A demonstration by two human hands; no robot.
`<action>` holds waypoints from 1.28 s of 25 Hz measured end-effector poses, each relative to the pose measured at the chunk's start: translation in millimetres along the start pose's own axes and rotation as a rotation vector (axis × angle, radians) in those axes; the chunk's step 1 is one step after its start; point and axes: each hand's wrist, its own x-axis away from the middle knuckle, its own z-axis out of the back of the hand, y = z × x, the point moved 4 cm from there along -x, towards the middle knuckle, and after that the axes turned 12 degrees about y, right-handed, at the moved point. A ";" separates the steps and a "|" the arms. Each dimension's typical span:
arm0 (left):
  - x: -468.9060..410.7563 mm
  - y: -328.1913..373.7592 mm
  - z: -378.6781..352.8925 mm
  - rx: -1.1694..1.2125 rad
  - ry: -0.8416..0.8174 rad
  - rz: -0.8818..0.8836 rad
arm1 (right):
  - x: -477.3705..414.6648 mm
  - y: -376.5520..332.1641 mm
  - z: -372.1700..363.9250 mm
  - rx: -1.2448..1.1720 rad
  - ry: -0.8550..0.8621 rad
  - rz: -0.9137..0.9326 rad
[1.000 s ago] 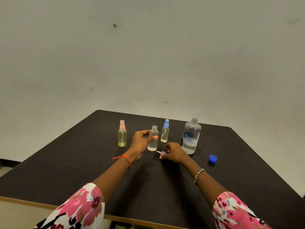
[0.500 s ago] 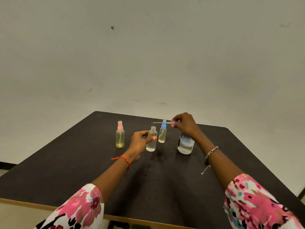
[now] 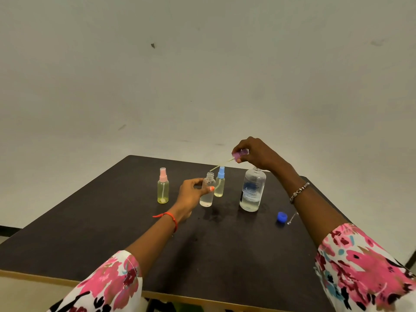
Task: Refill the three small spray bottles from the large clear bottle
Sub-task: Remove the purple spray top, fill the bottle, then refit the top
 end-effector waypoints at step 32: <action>11.3 0.6 -13.5 -0.038 -0.135 -0.046 | 19.6 -50.1 -43.4 0.055 -0.246 -0.012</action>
